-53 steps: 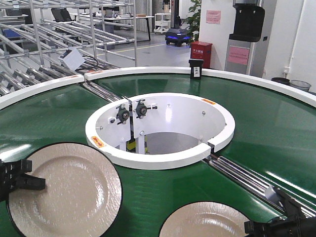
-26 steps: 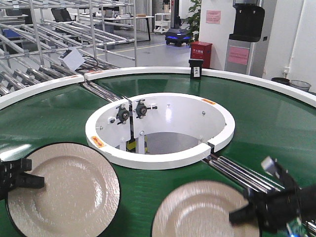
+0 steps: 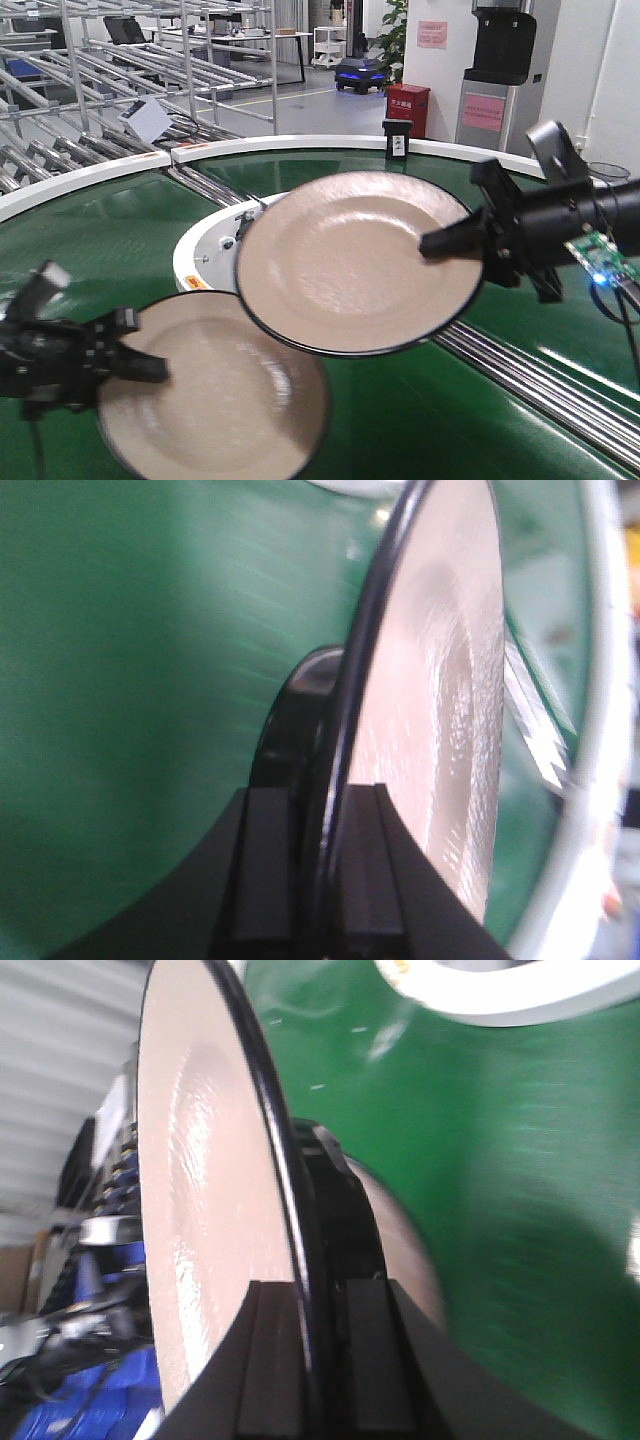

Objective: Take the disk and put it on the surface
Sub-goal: 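Lift both plates upright off the conveyor with both grippers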

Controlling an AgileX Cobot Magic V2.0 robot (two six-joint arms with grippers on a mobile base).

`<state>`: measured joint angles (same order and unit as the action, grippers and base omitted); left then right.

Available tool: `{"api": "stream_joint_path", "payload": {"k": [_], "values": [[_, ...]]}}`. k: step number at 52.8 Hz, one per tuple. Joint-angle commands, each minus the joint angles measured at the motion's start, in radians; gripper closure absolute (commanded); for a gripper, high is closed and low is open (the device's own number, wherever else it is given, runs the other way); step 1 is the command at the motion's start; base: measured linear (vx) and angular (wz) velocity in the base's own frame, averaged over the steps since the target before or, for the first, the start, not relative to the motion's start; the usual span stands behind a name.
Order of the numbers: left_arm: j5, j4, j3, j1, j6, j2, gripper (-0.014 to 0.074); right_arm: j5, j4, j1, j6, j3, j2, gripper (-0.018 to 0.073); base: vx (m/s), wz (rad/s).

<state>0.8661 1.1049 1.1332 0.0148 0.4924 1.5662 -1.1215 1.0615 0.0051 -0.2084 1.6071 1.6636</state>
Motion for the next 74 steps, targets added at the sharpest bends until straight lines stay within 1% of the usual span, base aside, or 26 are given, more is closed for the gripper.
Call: {"api": "stream_joint_path", "payload": {"k": [1, 4, 7, 11, 15, 74], "values": [[-0.001, 0.214, 0.03, -0.067, -0.028, -0.05, 0.0602, 0.05, 0.127, 0.017, 0.053, 0.082, -0.053, 0.0567, 0.0, 0.0], [0.002, 0.273, 0.03, -0.097, -0.028, -0.05, 0.0602, 0.063, 0.15, 0.017, 0.072, 0.104, -0.053, 0.0567, 0.0, 0.0], [-0.003, 0.305, 0.03, -0.119, -0.028, -0.05, 0.0601, 0.08, 0.19, 0.016, 0.074, 0.116, -0.053, 0.0567, 0.0, 0.0], [-0.008, 0.323, 0.03, -0.14, -0.028, -0.049, 0.0601, 0.104, 0.244, 0.016, 0.068, 0.12, -0.053, 0.0567, 0.0, 0.0], [-0.019, 0.339, 0.03, -0.146, -0.028, -0.049, 0.0601, 0.1, 0.265, 0.016, 0.066, 0.12, -0.053, 0.0567, 0.0, 0.0], [-0.029, 0.339, 0.03, -0.146, -0.028, -0.047, 0.0601, 0.088, 0.263, 0.016, 0.066, 0.12, -0.053, 0.0567, 0.0, 0.01]]}}
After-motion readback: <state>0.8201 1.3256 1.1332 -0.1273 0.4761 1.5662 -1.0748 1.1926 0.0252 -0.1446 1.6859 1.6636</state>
